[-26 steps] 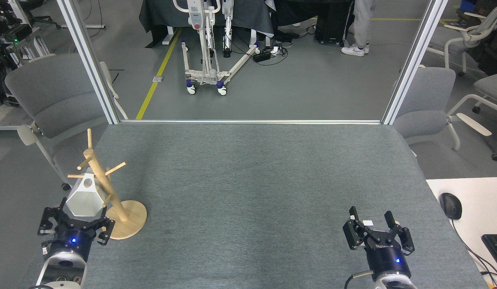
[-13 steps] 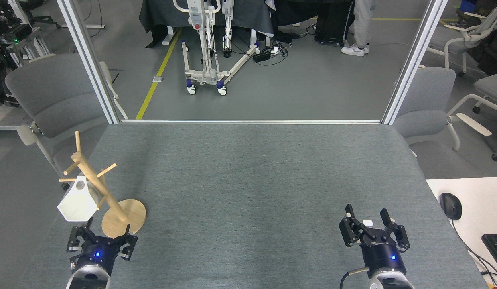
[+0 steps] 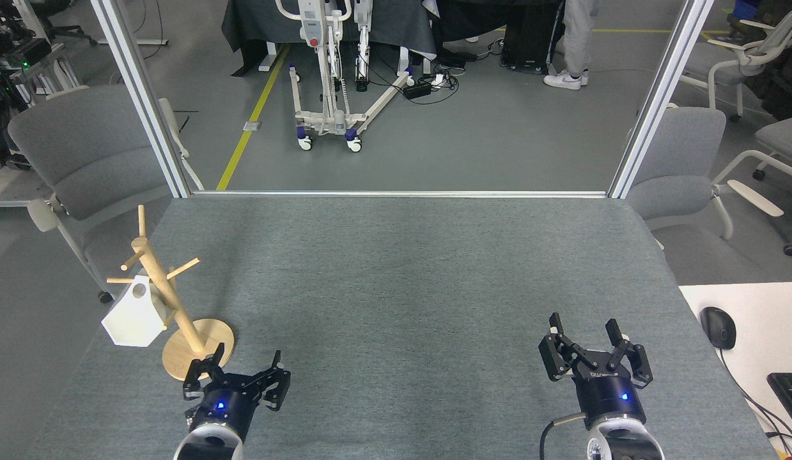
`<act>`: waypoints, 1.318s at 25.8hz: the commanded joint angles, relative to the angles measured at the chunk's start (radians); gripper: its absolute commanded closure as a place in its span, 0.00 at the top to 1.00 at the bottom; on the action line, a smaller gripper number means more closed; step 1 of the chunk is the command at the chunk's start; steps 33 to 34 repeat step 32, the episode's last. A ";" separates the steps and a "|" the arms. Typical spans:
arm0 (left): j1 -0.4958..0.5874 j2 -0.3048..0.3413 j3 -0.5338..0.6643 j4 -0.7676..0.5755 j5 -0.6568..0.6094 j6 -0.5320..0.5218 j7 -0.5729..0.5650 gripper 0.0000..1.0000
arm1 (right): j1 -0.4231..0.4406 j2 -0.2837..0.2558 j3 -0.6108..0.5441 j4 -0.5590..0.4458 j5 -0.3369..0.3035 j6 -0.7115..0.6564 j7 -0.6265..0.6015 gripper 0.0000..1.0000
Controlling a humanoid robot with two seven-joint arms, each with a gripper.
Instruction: Hang cup on storage rack
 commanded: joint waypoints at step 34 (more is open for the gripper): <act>-0.019 -0.016 -0.383 -0.205 0.237 0.153 0.005 0.98 | -0.042 0.090 0.114 -0.057 0.023 0.275 -0.007 1.00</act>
